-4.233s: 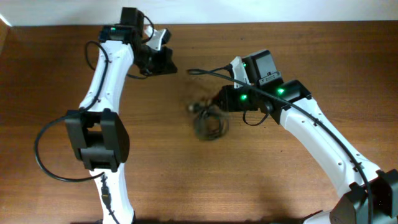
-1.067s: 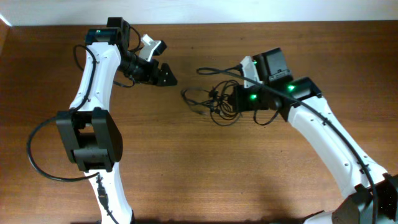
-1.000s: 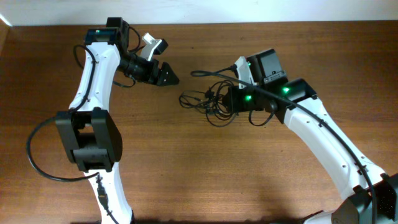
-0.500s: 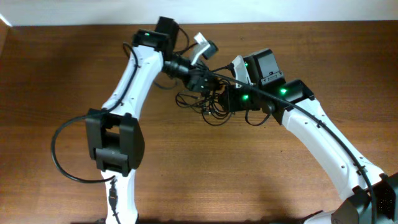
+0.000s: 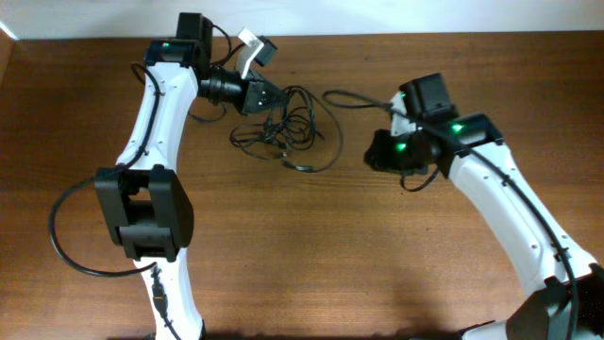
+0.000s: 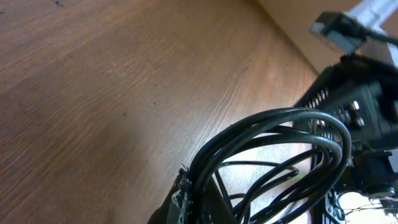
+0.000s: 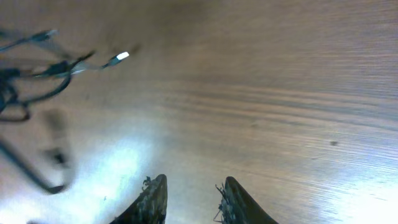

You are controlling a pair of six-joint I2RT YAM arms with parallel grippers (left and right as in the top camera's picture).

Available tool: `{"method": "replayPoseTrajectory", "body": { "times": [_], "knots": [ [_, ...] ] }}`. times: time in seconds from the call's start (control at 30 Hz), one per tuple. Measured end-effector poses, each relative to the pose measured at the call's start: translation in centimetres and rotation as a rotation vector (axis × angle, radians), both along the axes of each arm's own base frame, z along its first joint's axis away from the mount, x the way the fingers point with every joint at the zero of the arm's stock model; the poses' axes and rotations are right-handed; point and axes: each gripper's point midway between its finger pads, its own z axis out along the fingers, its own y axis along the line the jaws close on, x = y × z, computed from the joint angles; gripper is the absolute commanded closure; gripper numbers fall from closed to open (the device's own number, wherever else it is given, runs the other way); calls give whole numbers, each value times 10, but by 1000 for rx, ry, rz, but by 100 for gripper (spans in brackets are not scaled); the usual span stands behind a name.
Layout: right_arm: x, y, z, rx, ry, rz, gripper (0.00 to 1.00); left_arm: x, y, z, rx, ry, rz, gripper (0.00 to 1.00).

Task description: Untangle cables

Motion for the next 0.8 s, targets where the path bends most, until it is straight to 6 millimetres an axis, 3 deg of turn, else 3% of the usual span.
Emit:
{"method": "replayPoseTrajectory", "body": {
  "times": [0.13, 0.2, 0.3, 0.43, 0.6, 0.8],
  "knots": [
    [17, 5, 11, 56, -75, 7, 50, -4, -9, 9, -60, 30, -11, 100],
    [28, 27, 31, 173, -164, 97, 45, -6, -12, 13, -89, 74, -1, 100],
    [26, 48, 48, 289, -209, 198, 41, -9, -11, 11, -85, 154, 34, 100],
    [18, 61, 60, 378, -215, 269, 24, -7, -7, 3, -40, 226, 93, 100],
    [32, 42, 68, 413, -242, 219, 24, -3, 0, -9, 39, 233, 134, 100],
    [41, 32, 62, 373, -222, 127, 27, -3, 2, -11, 54, 233, 139, 100]
  ]
}}
